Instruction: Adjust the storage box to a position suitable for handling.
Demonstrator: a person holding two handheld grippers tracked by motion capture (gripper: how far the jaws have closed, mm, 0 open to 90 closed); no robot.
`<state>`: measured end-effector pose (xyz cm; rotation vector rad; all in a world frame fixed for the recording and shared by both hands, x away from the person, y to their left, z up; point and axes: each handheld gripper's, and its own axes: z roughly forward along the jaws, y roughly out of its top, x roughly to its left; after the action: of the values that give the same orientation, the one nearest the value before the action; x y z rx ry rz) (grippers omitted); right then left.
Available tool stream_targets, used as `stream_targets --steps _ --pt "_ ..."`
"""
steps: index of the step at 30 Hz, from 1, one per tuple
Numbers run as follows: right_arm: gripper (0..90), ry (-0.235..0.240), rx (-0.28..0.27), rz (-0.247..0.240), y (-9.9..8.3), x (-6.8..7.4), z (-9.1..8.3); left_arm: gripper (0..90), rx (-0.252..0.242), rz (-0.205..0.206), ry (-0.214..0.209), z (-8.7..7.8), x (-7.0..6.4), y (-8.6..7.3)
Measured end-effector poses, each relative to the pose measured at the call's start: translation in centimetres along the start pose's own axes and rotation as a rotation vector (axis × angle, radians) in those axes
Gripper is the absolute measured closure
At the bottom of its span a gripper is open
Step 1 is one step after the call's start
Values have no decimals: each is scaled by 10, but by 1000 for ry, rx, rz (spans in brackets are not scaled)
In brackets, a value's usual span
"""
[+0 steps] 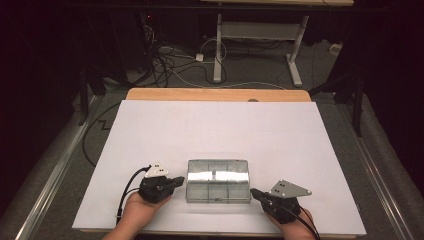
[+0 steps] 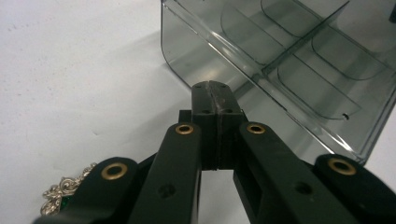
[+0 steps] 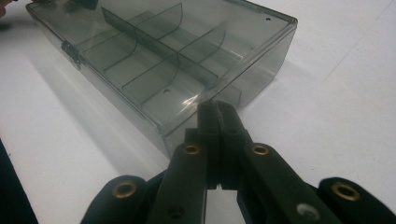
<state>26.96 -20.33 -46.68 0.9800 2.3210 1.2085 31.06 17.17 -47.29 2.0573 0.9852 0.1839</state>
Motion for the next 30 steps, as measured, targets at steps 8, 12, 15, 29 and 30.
stream_targets --steps 8,12,15,29,30 --pt "900 2 -14 13 2 -5 -1 875 -11 -28 -1 1 1 0" --pt "900 1 -29 36 3 -8 -4 875 -8 -14 18 2 1 0" --pt "900 3 -49 40 4 -11 -7 875 -16 -14 22 2 1 -1" --pt "900 22 -132 28 21 -10 -3 874 -23 32 27 0 1 -8" --pt "900 24 -135 23 22 -10 -2 874 -22 32 25 0 2 -8"
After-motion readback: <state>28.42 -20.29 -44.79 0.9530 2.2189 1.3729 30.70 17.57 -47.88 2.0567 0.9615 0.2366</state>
